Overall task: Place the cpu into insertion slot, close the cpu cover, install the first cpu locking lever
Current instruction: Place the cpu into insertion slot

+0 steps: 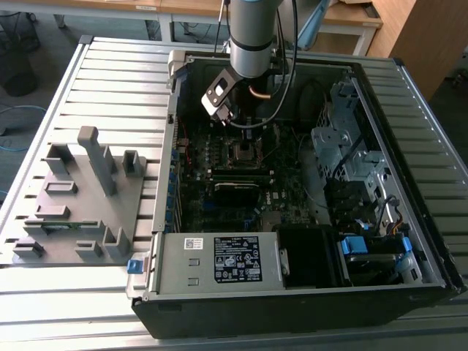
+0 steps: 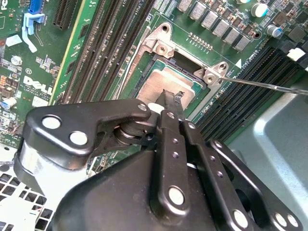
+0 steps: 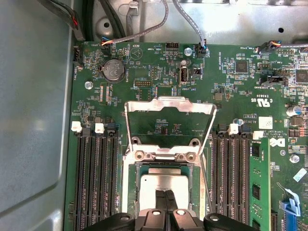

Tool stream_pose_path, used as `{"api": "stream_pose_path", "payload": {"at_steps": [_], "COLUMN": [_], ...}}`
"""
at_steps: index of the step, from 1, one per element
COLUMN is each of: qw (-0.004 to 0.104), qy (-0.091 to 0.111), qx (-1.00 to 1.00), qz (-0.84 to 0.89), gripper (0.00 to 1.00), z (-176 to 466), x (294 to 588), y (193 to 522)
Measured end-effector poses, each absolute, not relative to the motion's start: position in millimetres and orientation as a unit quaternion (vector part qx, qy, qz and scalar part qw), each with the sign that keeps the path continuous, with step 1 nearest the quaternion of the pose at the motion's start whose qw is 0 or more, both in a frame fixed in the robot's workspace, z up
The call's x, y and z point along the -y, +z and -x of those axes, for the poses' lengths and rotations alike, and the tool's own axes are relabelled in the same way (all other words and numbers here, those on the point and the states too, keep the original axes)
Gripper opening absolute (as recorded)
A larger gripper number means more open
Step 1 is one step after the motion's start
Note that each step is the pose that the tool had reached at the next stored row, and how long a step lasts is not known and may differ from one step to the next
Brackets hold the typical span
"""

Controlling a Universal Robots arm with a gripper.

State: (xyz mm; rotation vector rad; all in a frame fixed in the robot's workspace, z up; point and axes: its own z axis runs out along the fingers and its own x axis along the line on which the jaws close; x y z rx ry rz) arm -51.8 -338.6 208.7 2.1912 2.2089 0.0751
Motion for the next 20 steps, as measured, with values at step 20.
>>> {"api": "stream_pose_path", "payload": {"at_steps": [20], "qw": [0.009], "qy": [0.018], "qx": [-0.698], "qz": [-0.716], "gripper": [0.10], "z": [51.1], "x": [338.6], "y": [203.9]}}
